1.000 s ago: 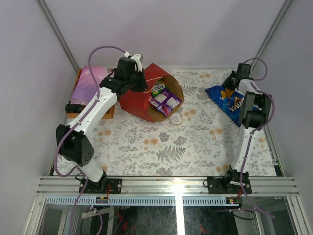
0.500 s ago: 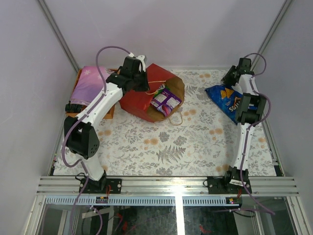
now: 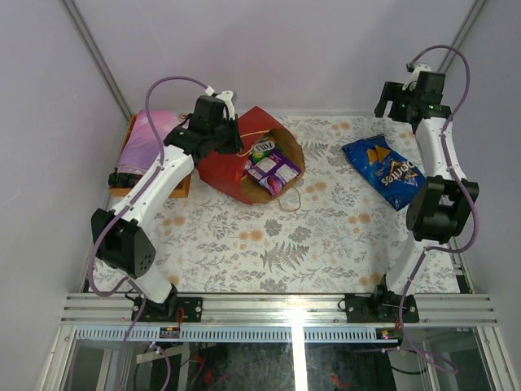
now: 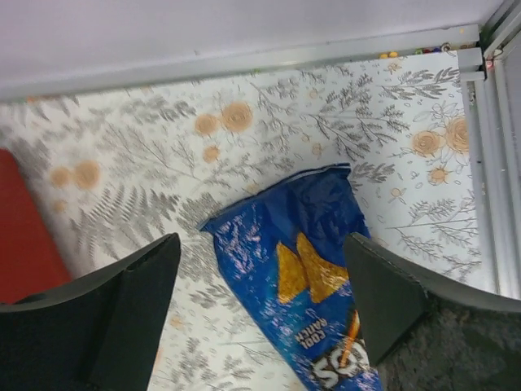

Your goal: Take the snacks out of the paper bag

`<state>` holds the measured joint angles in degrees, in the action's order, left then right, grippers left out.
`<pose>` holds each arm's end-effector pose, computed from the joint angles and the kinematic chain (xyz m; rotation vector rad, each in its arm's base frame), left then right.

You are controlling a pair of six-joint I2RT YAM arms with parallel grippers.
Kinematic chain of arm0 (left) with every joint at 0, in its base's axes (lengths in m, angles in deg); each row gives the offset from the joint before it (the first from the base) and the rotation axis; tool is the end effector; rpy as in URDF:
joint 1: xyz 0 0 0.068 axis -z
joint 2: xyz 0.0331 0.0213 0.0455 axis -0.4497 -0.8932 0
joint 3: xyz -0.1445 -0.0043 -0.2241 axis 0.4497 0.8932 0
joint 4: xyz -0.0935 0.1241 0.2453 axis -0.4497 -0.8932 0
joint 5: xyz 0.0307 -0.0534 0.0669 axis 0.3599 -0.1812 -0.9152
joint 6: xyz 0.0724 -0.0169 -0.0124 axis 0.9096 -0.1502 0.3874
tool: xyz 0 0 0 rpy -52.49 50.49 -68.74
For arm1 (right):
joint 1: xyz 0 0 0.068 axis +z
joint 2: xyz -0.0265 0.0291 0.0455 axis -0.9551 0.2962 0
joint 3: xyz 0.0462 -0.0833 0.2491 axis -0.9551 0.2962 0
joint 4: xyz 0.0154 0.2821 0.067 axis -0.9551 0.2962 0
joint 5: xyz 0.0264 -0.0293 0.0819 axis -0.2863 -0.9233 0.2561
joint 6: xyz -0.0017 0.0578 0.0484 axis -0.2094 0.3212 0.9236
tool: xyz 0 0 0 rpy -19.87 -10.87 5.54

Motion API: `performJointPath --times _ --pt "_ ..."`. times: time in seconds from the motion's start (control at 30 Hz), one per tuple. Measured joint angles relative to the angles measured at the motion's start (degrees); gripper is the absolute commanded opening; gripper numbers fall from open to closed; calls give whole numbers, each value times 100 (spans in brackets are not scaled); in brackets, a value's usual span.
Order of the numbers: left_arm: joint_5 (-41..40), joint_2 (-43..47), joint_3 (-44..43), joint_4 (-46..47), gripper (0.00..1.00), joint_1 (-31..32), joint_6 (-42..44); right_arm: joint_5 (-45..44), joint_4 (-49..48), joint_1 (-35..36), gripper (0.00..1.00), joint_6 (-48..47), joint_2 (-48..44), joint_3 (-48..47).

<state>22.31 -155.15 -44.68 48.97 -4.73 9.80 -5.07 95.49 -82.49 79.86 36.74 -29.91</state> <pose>0.3944 -0.1669 0.3311 0.1707 2.2634 -0.4857 0.5122 -0.0742 0.3243 0.1916 2.0305 0.2020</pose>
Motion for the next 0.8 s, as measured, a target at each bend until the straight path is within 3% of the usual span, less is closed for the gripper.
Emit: performJointPath --times 0.13,0.43,0.8 --pt "33 162 17 -4 0 0 61 -223 144 160 96 -866 59 238" --pt "136 168 205 -9 0 0 90 -369 894 343 97 -1906 1888 142" --pt "118 -61 227 -15 0 0 160 -688 1397 444 99 -1993 3174 -1908"
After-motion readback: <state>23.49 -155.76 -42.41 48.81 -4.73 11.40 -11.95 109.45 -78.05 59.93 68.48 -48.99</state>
